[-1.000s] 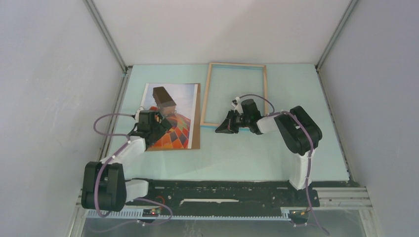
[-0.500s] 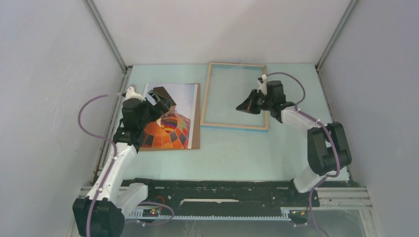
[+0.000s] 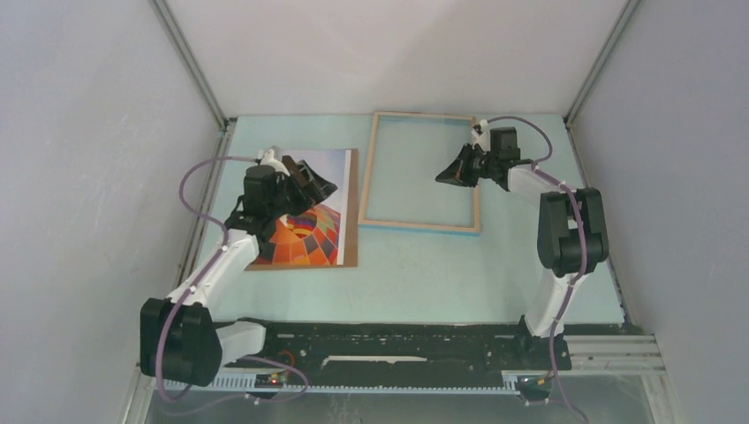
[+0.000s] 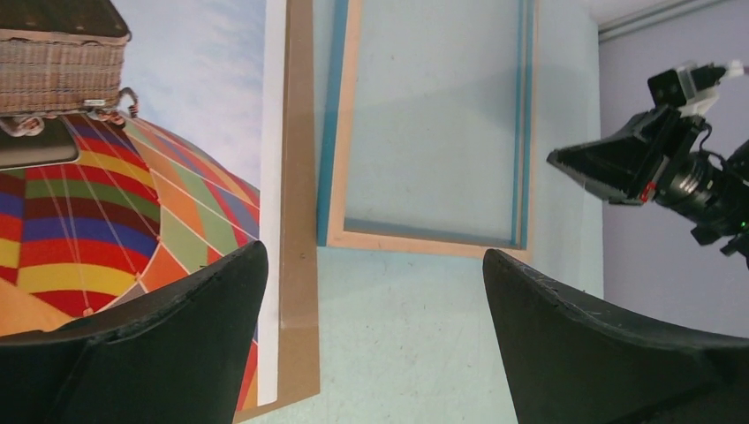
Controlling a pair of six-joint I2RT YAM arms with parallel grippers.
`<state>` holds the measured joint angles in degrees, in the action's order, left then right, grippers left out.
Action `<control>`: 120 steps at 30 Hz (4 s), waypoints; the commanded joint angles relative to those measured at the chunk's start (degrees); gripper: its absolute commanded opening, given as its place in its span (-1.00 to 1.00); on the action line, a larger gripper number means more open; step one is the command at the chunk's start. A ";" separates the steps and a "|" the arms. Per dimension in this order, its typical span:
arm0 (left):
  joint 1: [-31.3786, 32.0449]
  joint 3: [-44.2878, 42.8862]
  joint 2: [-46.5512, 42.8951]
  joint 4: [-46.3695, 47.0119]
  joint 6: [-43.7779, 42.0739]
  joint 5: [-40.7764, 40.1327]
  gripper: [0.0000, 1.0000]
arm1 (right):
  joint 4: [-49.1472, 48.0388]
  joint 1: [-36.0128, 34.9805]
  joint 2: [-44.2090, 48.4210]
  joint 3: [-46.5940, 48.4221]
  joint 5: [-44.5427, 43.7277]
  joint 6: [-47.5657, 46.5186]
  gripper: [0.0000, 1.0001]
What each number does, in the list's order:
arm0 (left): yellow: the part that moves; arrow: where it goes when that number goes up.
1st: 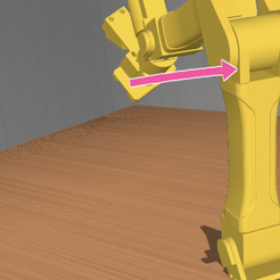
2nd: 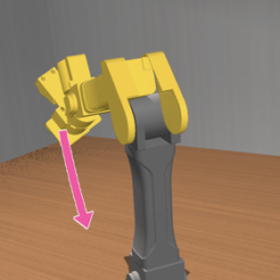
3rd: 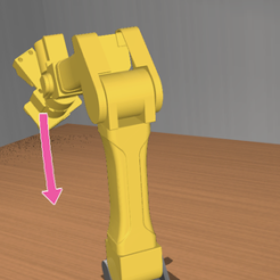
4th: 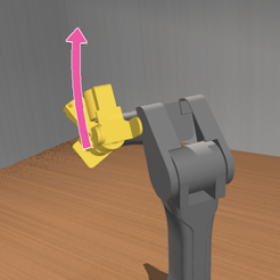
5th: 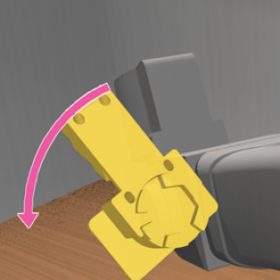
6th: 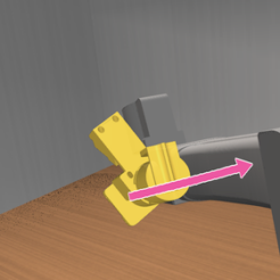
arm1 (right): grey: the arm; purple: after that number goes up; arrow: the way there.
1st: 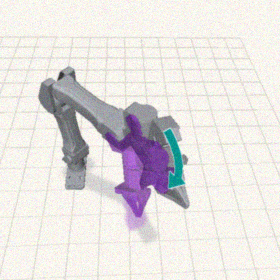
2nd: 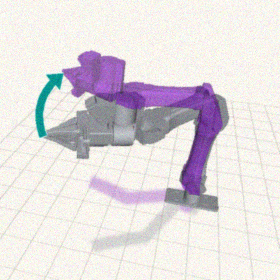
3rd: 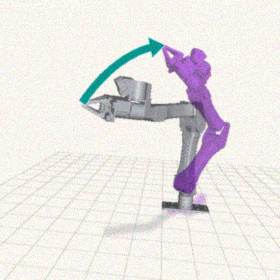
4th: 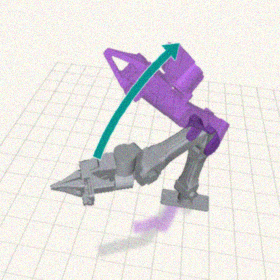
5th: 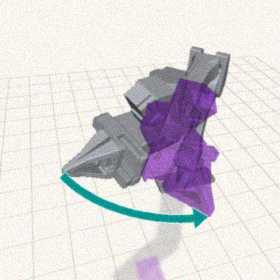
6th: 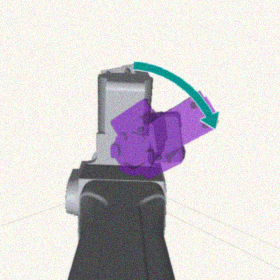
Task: Put the photo into the frame
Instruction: Place the photo frame item in the photo frame.
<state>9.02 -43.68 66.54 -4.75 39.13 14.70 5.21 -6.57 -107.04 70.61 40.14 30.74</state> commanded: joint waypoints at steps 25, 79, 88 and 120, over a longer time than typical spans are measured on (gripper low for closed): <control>1.62 -10.09 13.46 7.13 0.53 3.74 1.00 | 0.67 9.63 -12.80 15.43 7.41 -3.65 -1.00; 8.59 -7.87 25.53 19.36 17.58 -1.39 1.00 | -41.40 13.93 -19.77 8.78 24.15 42.32 -1.00; 9.15 -6.20 30.37 26.10 23.11 -1.58 1.00 | -45.19 13.51 -21.78 6.88 24.57 43.52 -1.00; 11.15 -7.62 33.26 29.43 21.74 1.00 0.99 | -49.75 13.16 -22.20 5.79 25.51 46.20 -1.00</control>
<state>19.66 -50.37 101.69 24.77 62.41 14.24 -41.82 6.98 -129.19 76.31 64.07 76.03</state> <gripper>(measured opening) 0.996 0.007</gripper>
